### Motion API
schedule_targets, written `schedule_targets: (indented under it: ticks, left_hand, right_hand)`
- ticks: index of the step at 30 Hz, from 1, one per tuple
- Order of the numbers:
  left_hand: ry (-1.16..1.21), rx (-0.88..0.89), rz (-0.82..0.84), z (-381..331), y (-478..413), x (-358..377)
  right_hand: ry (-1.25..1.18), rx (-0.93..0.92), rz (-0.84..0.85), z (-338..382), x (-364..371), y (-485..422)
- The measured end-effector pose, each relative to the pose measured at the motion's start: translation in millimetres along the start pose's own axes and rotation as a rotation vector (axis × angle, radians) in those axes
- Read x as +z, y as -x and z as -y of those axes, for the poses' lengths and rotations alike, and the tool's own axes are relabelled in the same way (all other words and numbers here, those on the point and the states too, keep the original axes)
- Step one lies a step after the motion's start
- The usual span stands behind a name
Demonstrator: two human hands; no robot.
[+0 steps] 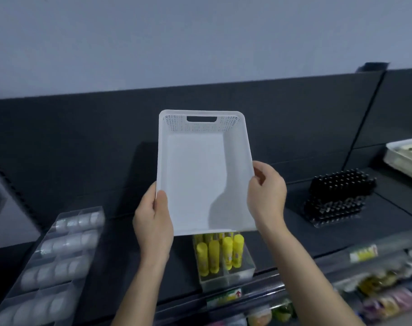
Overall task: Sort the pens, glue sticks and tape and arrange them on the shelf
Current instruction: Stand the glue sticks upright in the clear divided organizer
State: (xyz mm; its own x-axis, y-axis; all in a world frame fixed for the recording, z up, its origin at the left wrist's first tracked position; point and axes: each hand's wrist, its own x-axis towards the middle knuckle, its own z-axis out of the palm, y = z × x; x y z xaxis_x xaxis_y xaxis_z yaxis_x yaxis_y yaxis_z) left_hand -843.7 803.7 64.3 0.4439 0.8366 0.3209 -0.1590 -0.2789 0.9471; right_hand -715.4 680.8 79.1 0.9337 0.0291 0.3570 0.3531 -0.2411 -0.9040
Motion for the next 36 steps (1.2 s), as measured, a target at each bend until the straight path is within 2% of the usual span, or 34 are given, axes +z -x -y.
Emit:
schedule_targets:
  ticks: [9, 23, 36]
  left_hand:
    - [0.084, 0.025, 0.257, -28, 57, 137]
    - [0.180, 0.012, 0.488, -61, 202, 382]
    - [0.154, -0.013, 0.608, -52, 255, 574]
  right_hand:
    - [0.023, 0.044, -0.206, -45, -145, -46]
    - [0.089, 0.107, -0.456, -152, -390, -122]
    - [0.096, 0.187, -0.548, -258, -508, -229]
